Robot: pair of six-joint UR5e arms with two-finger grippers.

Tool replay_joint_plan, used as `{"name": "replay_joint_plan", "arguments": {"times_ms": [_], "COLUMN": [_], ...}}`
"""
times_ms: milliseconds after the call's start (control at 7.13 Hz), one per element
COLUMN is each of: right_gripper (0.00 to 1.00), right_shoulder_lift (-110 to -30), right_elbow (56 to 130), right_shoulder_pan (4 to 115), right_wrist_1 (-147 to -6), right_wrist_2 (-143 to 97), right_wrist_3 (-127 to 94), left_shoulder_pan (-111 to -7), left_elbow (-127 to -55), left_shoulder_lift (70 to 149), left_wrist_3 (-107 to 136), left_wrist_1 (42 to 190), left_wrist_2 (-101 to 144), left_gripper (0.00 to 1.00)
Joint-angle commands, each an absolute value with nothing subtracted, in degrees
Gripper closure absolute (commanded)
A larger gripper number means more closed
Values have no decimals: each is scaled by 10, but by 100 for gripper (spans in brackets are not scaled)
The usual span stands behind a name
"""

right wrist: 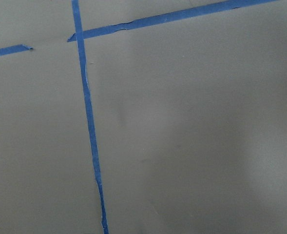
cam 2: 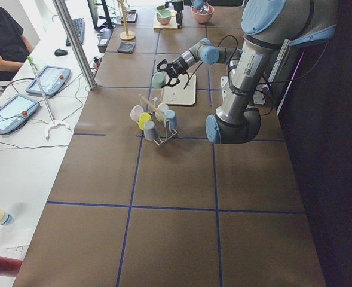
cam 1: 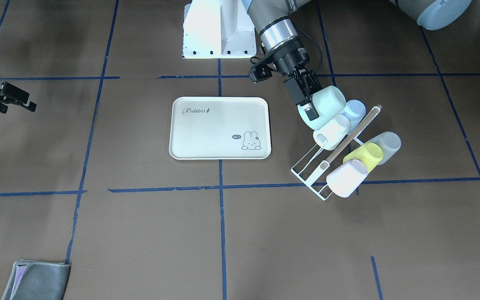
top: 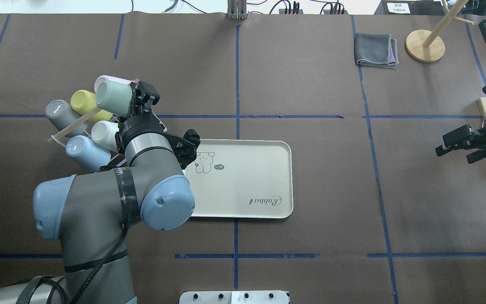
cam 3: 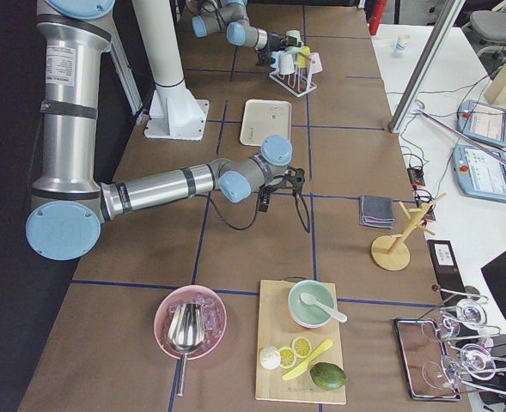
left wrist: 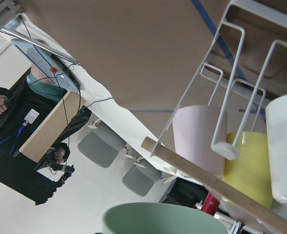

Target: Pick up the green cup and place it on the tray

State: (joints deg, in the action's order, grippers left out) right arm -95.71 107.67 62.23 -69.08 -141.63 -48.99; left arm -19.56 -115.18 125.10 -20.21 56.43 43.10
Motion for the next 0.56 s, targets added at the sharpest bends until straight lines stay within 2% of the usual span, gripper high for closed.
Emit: {"name": "replay_joint_plan", "arguments": {"times_ms": [0,280,421], "right_gripper": [1,1,1], "right_shoulder_lift": [-957,-955,-955], "right_elbow": [1077,1078,1078], "right_shoulder_pan": [623,625,628], "right_wrist_1": [-691,-690,-689], "right_wrist_2": [-1415,-1415,-1415], "right_wrist_3": [-490,-490,-490], "left_shoulder_pan": [-195,-193,-192], "left_elbow": [-1161,-1155,-1112], "left_shoulder_lift": [1243,1235,1235], "left_wrist_3": [10,218,317], "left_wrist_1": [741,919,1031], "left_wrist_2": [516,559,559], "left_gripper": [23,31,31]}}
